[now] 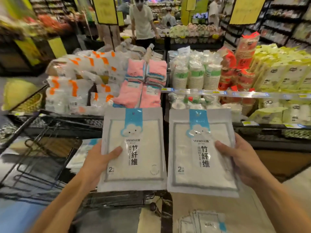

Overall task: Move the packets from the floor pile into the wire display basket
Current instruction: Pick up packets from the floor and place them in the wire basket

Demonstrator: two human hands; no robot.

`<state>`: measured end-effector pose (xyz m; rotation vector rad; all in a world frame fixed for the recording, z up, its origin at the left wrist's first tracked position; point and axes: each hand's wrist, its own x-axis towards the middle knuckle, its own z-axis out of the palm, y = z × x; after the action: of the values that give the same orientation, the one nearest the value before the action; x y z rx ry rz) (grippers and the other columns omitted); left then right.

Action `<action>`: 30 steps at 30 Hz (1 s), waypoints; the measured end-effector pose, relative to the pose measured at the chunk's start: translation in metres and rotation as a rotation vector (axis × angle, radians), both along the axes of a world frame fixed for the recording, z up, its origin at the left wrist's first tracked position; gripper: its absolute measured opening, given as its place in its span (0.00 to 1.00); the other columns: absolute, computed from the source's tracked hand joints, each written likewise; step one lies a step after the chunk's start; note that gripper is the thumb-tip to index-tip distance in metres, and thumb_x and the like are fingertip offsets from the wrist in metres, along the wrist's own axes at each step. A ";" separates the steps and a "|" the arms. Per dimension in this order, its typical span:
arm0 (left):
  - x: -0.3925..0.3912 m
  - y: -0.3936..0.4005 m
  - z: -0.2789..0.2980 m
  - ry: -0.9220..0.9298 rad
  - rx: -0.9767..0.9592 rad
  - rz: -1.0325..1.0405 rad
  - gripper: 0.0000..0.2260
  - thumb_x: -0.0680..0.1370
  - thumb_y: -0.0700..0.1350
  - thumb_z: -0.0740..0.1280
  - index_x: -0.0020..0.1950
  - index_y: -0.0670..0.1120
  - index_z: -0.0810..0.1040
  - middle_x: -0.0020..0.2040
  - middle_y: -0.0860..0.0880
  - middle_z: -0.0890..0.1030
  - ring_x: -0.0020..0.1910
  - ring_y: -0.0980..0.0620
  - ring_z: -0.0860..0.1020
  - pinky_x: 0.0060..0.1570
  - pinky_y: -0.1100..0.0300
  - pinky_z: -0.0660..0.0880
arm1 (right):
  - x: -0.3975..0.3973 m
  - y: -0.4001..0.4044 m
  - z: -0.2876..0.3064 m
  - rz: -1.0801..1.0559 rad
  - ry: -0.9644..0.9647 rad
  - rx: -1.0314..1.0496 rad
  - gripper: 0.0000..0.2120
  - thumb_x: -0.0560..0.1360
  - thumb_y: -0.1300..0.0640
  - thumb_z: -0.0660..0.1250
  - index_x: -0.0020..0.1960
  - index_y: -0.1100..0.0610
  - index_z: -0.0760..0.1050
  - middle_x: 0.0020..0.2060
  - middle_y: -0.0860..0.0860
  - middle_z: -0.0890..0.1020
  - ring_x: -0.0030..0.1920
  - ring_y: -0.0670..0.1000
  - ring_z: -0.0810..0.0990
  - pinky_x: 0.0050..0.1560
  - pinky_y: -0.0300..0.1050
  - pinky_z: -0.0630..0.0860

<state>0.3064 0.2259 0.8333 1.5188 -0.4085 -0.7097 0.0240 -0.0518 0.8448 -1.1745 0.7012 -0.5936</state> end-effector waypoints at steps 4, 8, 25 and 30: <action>0.016 0.047 0.000 0.027 -0.034 0.082 0.46 0.52 0.60 0.86 0.65 0.45 0.77 0.57 0.41 0.86 0.55 0.37 0.85 0.58 0.35 0.78 | 0.042 0.027 0.009 0.087 0.012 -0.004 0.22 0.74 0.62 0.71 0.67 0.55 0.74 0.54 0.61 0.86 0.52 0.65 0.87 0.45 0.60 0.85; 0.056 0.096 -0.012 0.089 -0.065 0.166 0.29 0.70 0.47 0.81 0.68 0.47 0.75 0.59 0.40 0.85 0.56 0.36 0.84 0.59 0.32 0.77 | 0.099 0.057 0.011 0.170 0.011 -0.008 0.21 0.75 0.63 0.70 0.67 0.56 0.73 0.54 0.61 0.86 0.51 0.64 0.87 0.41 0.56 0.86; 0.181 0.201 -0.063 0.246 0.047 0.342 0.18 0.80 0.35 0.67 0.69 0.46 0.74 0.57 0.41 0.86 0.54 0.38 0.85 0.50 0.40 0.83 | 0.291 0.133 -0.067 0.235 0.131 0.079 0.19 0.79 0.64 0.68 0.69 0.56 0.74 0.58 0.60 0.85 0.56 0.63 0.86 0.59 0.69 0.79; 0.205 0.179 -0.072 0.229 0.139 0.389 0.16 0.80 0.35 0.66 0.67 0.47 0.76 0.55 0.44 0.87 0.53 0.42 0.86 0.47 0.44 0.84 | 0.335 0.109 -0.089 0.284 0.143 0.120 0.18 0.79 0.63 0.69 0.68 0.55 0.74 0.57 0.59 0.86 0.56 0.63 0.86 0.59 0.70 0.79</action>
<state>0.5115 0.4048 0.7616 1.5666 0.1113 -0.6015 0.3589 0.0570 0.7558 -1.1864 0.6667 -0.2283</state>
